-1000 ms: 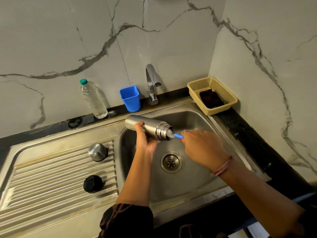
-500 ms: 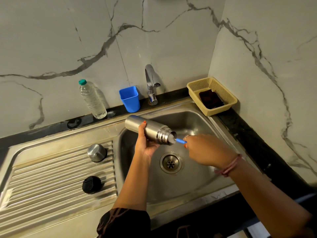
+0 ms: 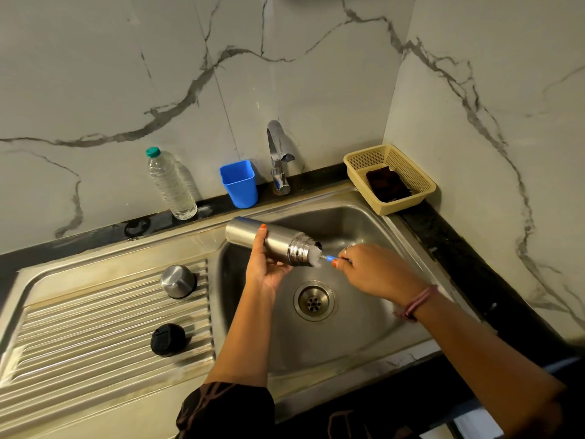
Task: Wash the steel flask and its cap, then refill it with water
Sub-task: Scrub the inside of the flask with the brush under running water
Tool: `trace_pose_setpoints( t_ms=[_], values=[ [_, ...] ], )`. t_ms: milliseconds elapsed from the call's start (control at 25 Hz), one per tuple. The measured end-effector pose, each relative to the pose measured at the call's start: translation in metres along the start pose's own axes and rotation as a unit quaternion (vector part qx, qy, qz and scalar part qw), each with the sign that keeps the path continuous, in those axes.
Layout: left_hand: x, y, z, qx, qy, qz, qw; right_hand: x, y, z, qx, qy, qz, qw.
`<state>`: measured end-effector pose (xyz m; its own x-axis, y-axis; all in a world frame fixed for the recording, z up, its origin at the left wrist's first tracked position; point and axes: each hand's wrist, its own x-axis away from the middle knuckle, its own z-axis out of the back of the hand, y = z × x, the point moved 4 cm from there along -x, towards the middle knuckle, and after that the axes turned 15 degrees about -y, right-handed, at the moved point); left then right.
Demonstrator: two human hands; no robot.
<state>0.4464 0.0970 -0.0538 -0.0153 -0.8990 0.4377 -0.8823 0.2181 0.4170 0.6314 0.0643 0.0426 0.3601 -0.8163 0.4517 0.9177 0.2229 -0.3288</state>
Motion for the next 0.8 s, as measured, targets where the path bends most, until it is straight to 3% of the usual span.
trace_pose_setpoints(
  t_ms=[200,480,800],
  values=[
    [-0.004,0.007,0.005,0.000,0.039,-0.020,0.999,0.016,0.004,0.004,-0.039,-0.003,0.014,0.999],
    [-0.009,0.005,0.002,0.005,0.077,-0.038,0.996,0.036,0.000,-0.005,0.073,0.036,0.010,0.997],
    [-0.011,-0.012,0.004,-0.004,0.094,-0.027,0.995,0.048,0.007,-0.009,0.126,0.037,0.008,0.991]
  ],
)
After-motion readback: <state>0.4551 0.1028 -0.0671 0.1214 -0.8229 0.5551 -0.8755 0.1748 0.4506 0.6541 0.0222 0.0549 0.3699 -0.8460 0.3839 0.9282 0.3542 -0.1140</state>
